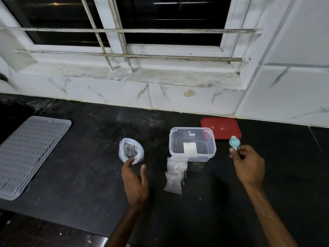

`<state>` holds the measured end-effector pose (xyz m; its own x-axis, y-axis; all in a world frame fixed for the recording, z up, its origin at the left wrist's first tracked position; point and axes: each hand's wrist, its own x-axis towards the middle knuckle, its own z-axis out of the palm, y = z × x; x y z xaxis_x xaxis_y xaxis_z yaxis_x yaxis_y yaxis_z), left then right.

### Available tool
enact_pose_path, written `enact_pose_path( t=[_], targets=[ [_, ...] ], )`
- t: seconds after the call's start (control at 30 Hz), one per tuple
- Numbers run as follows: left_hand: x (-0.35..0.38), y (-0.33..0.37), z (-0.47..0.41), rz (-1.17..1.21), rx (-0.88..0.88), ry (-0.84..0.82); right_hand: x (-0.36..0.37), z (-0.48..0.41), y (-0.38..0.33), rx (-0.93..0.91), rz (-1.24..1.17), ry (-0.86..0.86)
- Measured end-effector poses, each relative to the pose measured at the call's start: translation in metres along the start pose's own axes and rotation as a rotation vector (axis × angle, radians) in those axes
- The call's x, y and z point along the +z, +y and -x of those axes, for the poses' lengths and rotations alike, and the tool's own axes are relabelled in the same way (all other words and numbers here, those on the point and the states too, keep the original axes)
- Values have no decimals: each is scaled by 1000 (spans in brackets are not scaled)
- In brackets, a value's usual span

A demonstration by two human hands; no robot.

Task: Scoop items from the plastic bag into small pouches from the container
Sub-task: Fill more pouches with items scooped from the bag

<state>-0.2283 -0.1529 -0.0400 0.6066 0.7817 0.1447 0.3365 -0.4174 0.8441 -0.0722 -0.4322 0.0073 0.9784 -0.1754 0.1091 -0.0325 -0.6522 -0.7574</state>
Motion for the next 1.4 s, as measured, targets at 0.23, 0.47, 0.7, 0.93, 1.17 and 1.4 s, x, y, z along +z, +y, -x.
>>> enact_pose_path(
  t=[0.23,0.47,0.7,0.93,1.17,1.4],
  targets=[
    [-23,-23,-49,-29,-57,109,42,34,-107,-252,-233,-290],
    [-30,-50,-102,-116,-334,-20,147,92,-165,-467,201,-621],
    [-17,-67,-139,-160,-370,-330,218,96,-205,-514,677,-793],
    [-28,-64,-157,77,-371,-285,247,95,-190,-392,755,-820],
    [-18,-85,-150,204,-569,-375,255,112,-181,-332,523,-714],
    [-17,-91,-152,461,-627,-333,256,115,-175,-252,419,-690]
  ],
)
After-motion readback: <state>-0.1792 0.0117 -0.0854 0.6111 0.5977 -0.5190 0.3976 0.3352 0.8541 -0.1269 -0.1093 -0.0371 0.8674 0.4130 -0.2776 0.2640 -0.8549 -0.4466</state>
